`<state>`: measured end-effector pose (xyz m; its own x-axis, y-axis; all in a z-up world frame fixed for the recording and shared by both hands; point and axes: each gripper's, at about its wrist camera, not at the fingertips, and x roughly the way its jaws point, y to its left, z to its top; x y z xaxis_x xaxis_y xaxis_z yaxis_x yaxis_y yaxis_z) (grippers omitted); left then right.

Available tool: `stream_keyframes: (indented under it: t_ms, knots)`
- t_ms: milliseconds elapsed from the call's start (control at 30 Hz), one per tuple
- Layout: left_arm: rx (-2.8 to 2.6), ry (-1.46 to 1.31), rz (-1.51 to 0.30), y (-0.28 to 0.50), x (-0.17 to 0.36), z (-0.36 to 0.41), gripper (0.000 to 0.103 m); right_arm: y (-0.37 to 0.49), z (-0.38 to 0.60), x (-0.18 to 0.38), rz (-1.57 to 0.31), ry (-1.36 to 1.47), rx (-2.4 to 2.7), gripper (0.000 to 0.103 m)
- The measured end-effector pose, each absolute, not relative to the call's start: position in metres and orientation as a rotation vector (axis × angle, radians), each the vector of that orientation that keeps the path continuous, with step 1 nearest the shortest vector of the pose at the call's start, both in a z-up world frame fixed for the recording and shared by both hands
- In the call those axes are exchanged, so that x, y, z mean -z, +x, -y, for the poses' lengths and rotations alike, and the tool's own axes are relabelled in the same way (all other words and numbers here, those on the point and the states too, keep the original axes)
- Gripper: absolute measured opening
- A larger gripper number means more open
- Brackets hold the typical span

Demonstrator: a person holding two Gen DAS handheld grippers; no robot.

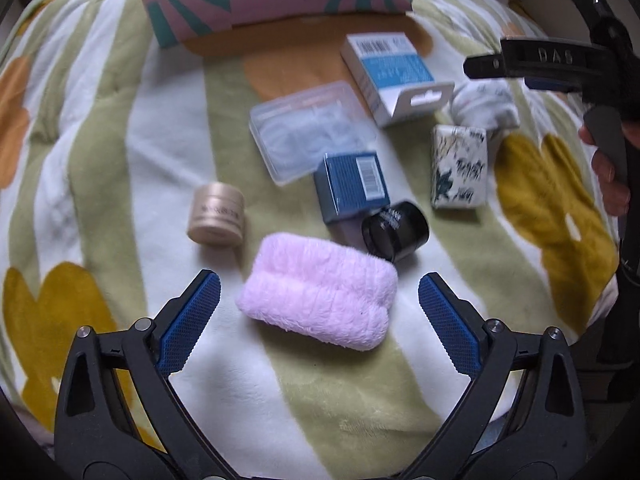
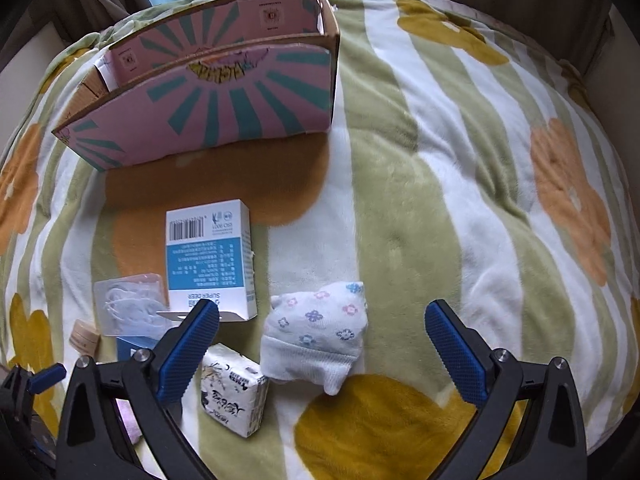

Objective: Organize objects
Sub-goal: 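Grasp the pink fluffy hair band with left tool while right tool grasps the white sock, then carry hair band and sock into the pink box and open both tools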

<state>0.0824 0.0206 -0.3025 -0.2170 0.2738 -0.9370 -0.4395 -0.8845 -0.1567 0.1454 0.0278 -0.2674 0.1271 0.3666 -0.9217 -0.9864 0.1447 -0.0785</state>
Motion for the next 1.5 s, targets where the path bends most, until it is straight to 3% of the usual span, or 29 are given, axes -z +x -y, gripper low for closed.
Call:
stream_keyframes:
  t_ms: [333, 533, 600, 633, 700, 900, 1200, 1500]
  knots:
    - [-2.115, -1.596, -0.222, 0.086, 0.323, -0.022, 0.079, 0.155, -0.019, 0.285, -0.949, -0.832, -1.183, 0.083]
    - [-2.113, -1.563, -0.278, 0.09, 0.32, -0.024, 0.067, 0.155, -0.022, 0.292, -0.976, -0.838, -1.207, 0.066]
    - [-2.112, -1.559, -0.276, 0.09, 0.319, -0.023, 0.063, 0.154, -0.023, 0.293, -0.992, -0.833, -1.226, 0.052]
    - [-2.113, -1.56, -0.271, 0.09, 0.318, -0.022, 0.061, 0.152, -0.023, 0.293, -0.995, -0.831, -1.227, 0.051]
    - [-2.015, -1.502, -0.343, 0.09, 0.315, -0.02, 0.056, 0.15, -0.024, 0.292, -0.99, -0.828, -1.218, 0.05]
    - [-2.023, -1.488, -0.332, 0.088, 0.306, -0.014, 0.044, 0.151, -0.021, 0.287, -1.0, -0.816, -1.219, 0.047]
    - [-2.06, -1.5, -0.301, 0.079, 0.279, -0.015, 0.042, 0.15, -0.018, 0.261, -0.977, -0.815, -1.222, 0.046]
    - [-2.162, -1.483, -0.269, 0.055, 0.216, -0.014, 0.042, 0.156, -0.022, 0.211, -0.942, -0.811, -1.245, 0.045]
